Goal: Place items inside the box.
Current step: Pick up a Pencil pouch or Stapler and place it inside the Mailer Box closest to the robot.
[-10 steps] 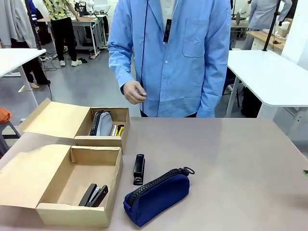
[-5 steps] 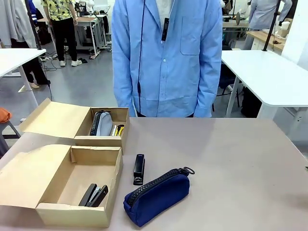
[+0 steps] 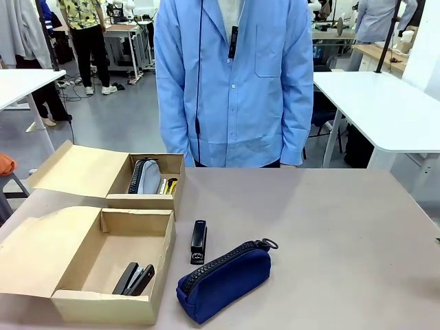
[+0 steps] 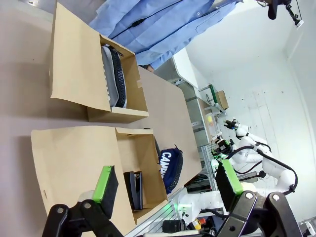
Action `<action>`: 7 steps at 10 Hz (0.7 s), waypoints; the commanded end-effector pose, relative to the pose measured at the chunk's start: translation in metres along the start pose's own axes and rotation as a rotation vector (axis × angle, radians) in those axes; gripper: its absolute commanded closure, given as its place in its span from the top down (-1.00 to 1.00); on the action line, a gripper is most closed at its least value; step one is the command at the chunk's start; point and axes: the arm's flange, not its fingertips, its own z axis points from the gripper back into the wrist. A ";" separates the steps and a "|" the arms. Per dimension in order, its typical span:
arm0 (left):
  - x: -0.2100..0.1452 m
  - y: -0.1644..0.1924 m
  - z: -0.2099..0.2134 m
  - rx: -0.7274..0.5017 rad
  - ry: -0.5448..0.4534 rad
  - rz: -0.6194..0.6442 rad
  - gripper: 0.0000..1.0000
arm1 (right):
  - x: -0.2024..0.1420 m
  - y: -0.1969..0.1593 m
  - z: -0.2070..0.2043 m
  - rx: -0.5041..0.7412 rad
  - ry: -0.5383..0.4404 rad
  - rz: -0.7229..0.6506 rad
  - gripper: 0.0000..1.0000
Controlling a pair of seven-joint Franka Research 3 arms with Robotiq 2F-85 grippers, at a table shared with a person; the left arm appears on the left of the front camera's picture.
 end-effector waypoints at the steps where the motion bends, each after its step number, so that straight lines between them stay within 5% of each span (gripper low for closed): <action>1: -0.001 -0.001 -0.001 -0.018 -0.012 -0.018 1.00 | -0.003 0.019 -0.022 -0.126 0.058 0.140 1.00; 3: -0.001 -0.001 -0.001 -0.018 -0.012 -0.018 1.00 | -0.002 0.080 -0.086 -0.391 0.136 0.483 1.00; 4: -0.001 -0.001 -0.001 -0.018 -0.012 -0.018 1.00 | -0.005 0.106 -0.131 -0.588 0.250 0.723 1.00; 5: -0.001 -0.001 -0.001 -0.018 -0.012 -0.018 1.00 | -0.016 0.115 -0.175 -0.845 0.438 1.013 1.00; 6: -0.001 -0.001 -0.001 -0.018 -0.012 -0.018 1.00 | -0.037 0.114 -0.209 -0.971 0.698 1.237 1.00; 7: -0.001 -0.001 -0.001 -0.018 -0.012 -0.018 1.00 | -0.058 0.109 -0.214 -0.960 0.944 1.316 1.00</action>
